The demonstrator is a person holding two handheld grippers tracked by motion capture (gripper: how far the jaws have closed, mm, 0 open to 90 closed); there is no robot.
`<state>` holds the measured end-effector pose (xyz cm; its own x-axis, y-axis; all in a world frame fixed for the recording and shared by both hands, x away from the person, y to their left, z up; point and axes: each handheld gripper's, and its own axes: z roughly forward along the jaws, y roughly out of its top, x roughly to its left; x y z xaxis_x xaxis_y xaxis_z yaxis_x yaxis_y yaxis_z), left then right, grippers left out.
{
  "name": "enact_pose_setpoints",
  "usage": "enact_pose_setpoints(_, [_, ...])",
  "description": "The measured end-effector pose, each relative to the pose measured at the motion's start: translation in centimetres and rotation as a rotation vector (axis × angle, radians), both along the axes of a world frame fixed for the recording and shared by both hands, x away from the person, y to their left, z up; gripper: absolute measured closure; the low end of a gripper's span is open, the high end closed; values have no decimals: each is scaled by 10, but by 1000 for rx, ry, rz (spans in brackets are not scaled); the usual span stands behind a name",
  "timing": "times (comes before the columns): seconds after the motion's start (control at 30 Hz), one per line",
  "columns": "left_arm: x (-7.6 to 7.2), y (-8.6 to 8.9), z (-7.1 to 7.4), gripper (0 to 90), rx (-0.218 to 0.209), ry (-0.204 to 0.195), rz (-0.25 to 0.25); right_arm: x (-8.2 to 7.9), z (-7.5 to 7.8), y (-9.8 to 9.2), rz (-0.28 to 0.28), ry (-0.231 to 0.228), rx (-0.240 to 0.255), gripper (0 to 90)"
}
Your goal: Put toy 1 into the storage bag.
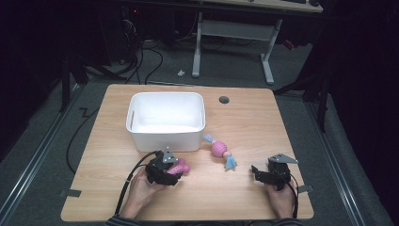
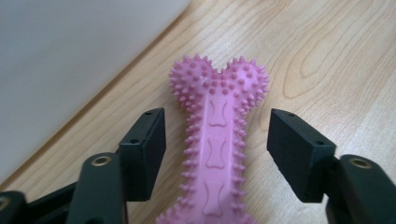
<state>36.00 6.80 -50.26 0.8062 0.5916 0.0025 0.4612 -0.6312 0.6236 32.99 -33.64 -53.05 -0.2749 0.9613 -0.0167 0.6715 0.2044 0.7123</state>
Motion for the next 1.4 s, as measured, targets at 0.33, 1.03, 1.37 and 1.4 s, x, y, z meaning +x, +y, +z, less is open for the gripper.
enact_pose_setpoints(0.33, [4, -3, -6, 469, 30, 28, -7, 0, 0, 0, 0, 0, 1, 209])
enact_pose_setpoints(1.03, [0, -2, -1, 587, 39, 14, -14, 0, 0, 0, 2, -2, 0, 210])
enact_pose_setpoints(1.37, [-4, 0, 5, 589, 4, 4, -24, 0, 0, 0, 0, -1, 0, 210])
enact_pose_setpoints(1.4, [-4, 1, 6, 589, -4, 9, -26, 0, 0, 0, 0, -1, 0, 210])
